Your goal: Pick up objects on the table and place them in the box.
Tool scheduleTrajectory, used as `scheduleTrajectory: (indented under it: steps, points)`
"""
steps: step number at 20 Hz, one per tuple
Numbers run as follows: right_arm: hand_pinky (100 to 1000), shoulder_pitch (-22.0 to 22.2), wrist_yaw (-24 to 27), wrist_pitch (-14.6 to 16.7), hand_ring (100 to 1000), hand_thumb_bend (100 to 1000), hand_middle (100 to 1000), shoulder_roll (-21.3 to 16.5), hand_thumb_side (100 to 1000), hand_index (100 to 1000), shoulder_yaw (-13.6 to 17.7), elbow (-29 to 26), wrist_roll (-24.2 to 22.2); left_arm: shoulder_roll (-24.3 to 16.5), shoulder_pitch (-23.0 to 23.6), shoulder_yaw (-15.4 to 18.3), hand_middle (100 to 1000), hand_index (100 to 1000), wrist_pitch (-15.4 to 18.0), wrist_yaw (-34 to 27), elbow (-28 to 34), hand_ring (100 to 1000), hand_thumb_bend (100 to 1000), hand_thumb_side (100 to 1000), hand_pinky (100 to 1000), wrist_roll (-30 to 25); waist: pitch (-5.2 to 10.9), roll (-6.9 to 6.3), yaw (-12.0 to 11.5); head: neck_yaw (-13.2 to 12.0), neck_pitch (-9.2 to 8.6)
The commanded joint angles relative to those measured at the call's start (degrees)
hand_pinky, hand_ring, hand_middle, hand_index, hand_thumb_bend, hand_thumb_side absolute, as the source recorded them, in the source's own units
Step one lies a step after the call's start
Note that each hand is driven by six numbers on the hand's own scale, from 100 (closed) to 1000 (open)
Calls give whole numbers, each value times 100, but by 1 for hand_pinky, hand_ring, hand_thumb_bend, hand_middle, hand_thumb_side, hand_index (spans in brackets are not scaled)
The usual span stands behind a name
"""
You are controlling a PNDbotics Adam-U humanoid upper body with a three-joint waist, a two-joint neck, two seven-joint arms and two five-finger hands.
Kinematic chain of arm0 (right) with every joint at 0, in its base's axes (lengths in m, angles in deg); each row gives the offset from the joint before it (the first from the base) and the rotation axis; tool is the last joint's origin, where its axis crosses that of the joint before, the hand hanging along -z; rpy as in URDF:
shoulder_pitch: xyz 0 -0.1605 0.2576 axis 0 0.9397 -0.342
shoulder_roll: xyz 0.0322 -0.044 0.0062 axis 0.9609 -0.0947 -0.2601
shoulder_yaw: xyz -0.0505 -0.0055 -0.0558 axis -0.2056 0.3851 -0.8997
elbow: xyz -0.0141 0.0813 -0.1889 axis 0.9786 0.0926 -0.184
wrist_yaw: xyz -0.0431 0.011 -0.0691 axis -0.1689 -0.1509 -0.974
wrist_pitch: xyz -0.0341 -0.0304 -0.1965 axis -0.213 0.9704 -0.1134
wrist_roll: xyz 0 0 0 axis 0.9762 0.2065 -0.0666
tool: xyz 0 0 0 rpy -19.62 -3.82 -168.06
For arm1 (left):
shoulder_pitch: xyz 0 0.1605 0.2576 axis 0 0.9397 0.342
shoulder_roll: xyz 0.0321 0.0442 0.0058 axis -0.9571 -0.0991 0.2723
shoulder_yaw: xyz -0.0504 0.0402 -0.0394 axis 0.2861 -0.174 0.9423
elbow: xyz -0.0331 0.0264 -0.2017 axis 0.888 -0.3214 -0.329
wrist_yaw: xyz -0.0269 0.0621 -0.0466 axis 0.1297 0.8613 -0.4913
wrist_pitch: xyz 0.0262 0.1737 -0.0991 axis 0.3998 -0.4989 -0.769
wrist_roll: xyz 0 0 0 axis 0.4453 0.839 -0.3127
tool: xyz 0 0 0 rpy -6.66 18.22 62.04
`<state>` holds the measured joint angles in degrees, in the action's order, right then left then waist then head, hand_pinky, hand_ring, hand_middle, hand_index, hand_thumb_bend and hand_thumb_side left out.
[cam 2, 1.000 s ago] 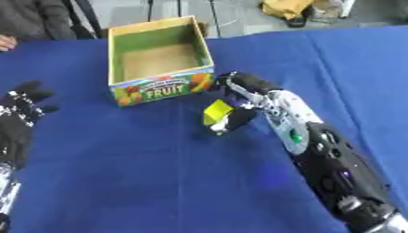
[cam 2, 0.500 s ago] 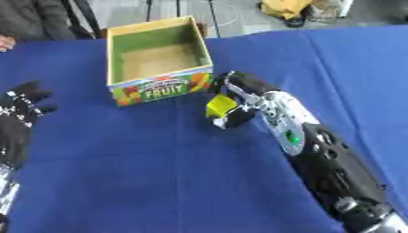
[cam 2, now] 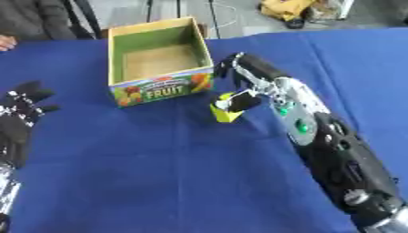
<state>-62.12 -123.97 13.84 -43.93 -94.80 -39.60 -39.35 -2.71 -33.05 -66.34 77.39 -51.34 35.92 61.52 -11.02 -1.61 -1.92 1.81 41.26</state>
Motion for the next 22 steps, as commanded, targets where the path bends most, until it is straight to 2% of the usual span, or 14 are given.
scheduleTrajectory:
  steps: [1, 4, 6, 7, 8, 9, 11, 15, 22]
  points:
    - [221, -248, 92, -144, 424, 381, 611, -310, 264, 734, 177, -83, 95, -85, -89, 17, 625, 787, 14, -34, 99, 811, 820, 1000, 713, -2, 104, 13, -64, -7, -38]
    - [231, -333, 73, -224, 433, 405, 615, -341, 264, 738, 283, 100, 207, -74, -101, 14, 625, 787, 13, -38, 109, 811, 822, 1000, 713, -5, 84, 17, -143, -4, -66]
    - [323, -299, 69, -153, 506, 518, 650, -325, 317, 762, 218, 132, 156, -73, -100, 26, 625, 787, 15, -41, 110, 810, 821, 1000, 712, 8, 63, 13, -151, -8, -51]
    - [366, -264, 66, -94, 544, 566, 670, -317, 347, 778, 159, 137, 88, -77, -101, 30, 625, 787, 15, -40, 111, 810, 821, 1000, 712, 12, 57, 13, -143, -9, -44]
    - [466, -214, 53, -22, 658, 638, 715, -307, 394, 808, 71, 143, 7, -80, -105, 35, 625, 787, 15, -37, 112, 810, 820, 1000, 712, 16, 52, 13, -127, -8, -43]
    - [500, -167, 32, 51, 700, 658, 728, -298, 406, 816, -6, 144, -79, -82, -107, 39, 625, 787, 14, -34, 111, 810, 820, 1000, 712, 20, 51, 13, -106, -13, -42]
    - [601, -70, -17, 148, 799, 761, 769, -283, 460, 838, -102, 111, -265, -85, -103, 45, 624, 787, 12, -26, 105, 810, 820, 1000, 712, 27, 56, 18, -56, -25, -45]
    - [640, 89, -157, 113, 835, 806, 796, -259, 479, 848, -157, -93, -657, -95, -76, 56, 624, 787, 14, -13, 90, 810, 821, 1000, 712, 41, 81, 30, 32, -47, -49]
    - [599, 206, -393, -48, 789, 801, 793, -142, 483, 844, -137, -453, -1339, -100, -55, 58, 623, 787, 18, -8, 84, 809, 821, 1000, 712, 46, 106, 18, 72, -51, -30]
